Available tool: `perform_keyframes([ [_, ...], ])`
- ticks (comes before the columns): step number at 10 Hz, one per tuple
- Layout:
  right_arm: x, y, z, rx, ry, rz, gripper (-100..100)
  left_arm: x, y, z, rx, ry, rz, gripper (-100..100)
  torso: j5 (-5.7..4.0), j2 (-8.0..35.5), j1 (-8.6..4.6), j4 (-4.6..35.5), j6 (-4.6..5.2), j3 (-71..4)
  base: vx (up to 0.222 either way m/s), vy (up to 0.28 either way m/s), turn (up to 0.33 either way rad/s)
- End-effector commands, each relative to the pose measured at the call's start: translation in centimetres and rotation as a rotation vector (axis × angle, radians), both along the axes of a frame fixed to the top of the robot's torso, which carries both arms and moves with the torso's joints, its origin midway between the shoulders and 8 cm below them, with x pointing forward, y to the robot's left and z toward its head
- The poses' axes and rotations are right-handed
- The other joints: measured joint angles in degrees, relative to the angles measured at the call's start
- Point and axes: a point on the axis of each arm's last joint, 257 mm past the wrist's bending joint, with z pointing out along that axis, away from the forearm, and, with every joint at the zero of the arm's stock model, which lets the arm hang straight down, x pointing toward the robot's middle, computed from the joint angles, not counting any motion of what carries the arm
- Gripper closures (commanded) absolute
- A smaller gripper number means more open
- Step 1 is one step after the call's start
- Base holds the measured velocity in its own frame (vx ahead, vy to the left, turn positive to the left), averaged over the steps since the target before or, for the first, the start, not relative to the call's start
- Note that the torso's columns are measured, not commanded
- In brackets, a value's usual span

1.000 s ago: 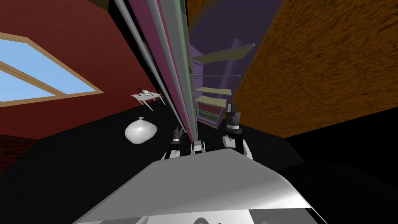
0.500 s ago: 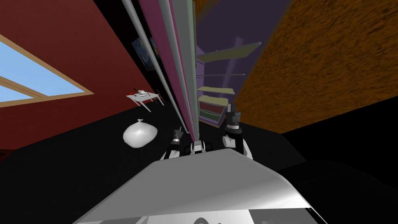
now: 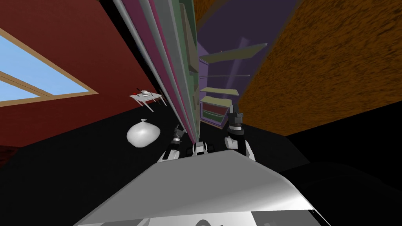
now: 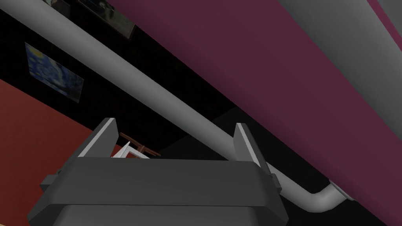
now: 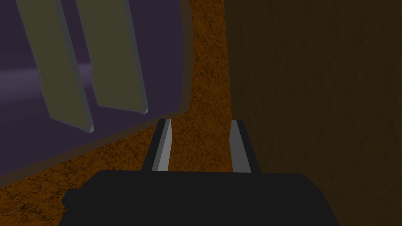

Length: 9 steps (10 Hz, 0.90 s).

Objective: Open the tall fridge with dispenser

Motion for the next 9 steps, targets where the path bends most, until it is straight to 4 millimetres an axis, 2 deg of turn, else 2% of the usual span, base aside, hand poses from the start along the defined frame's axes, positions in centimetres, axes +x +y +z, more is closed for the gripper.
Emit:
perform_keyframes([
  [1,0.0,0.0,0.0,0.0,0.0,0.0,0,0.7,0.0,1.7,-0.005,-0.005,-0.014,-100,0.07,0.0,0.27,0.0,-0.06,0.0,-0.023,-0.028,0.018],
  [4,0.0,0.0,0.0,0.0,0.0,0.0,0,1.4,0.1,3.4,-0.004,-0.005,-0.027,-100,0.08,-0.1,0.36,-0.1,-0.15,-0.1,-0.022,-0.019,0.036],
  [5,0.0,0.0,0.0,0.0,0.0,0.0,0,1.2,0.2,3.2,-0.004,-0.007,-0.024,-100,0.06,-0.1,0.29,-0.1,-0.14,-0.1,-0.01,-0.009,0.007],
  [6,0.0,0.0,0.0,0.0,0.0,0.0,0,1.2,0.2,3.2,-0.004,-0.004,-0.025,0,0.07,-0.2,0.29,-0.1,-0.14,-0.1,0.0,0.0,0.0],
  [9,0.0,0.0,0.0,0.0,0.0,0.0,0,1.2,0.2,3.2,-0.004,-0.004,-0.025,0,0.07,-0.1,0.3,-0.1,-0.14,-0.1,0.0,0.0,0.0],
])
